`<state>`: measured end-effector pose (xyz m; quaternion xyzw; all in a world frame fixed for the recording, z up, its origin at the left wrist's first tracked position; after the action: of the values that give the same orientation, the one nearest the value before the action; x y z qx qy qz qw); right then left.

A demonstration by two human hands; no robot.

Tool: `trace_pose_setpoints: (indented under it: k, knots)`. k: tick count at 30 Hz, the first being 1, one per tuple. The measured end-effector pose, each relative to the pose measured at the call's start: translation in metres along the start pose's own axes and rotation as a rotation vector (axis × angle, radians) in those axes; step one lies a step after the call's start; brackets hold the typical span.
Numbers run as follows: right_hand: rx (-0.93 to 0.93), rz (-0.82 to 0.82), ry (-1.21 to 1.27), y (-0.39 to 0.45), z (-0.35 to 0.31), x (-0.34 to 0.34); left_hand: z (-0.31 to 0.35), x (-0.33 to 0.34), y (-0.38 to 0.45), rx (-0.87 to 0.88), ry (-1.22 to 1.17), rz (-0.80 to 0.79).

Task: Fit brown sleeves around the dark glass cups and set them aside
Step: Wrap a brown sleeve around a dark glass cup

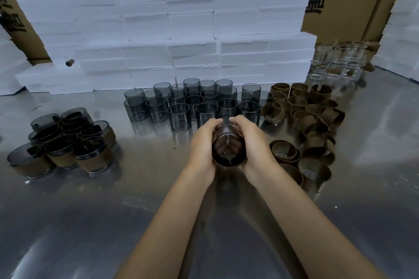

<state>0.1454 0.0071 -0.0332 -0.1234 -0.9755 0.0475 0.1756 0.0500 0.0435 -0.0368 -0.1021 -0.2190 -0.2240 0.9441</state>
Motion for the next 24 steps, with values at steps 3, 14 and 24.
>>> trace_pose_setpoints:
  k: [3,14,24]
  knots:
    - [-0.019,-0.032,0.088,-0.001,0.001,0.004,0.003,-0.001,0.001,0.038,0.013,0.017]
    - [-0.008,-0.095,0.200,-0.003,-0.001,0.007,0.006,0.000,0.001,0.093,0.093,0.056]
    - [0.008,-0.133,0.249,0.001,-0.001,0.009,0.017,0.001,0.002,0.158,0.189,-0.003]
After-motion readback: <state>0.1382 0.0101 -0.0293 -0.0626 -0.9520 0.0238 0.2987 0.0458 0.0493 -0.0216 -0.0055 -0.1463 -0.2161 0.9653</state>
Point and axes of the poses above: each hand's wrist, its own y-axis towards the middle knuckle, its own x-axis out of the palm, z = x × y, the point moved 5 cm from there along y, towards the middle knuckle, and after that the axes turned 12 degrees about -z, right-handed, at the moved point
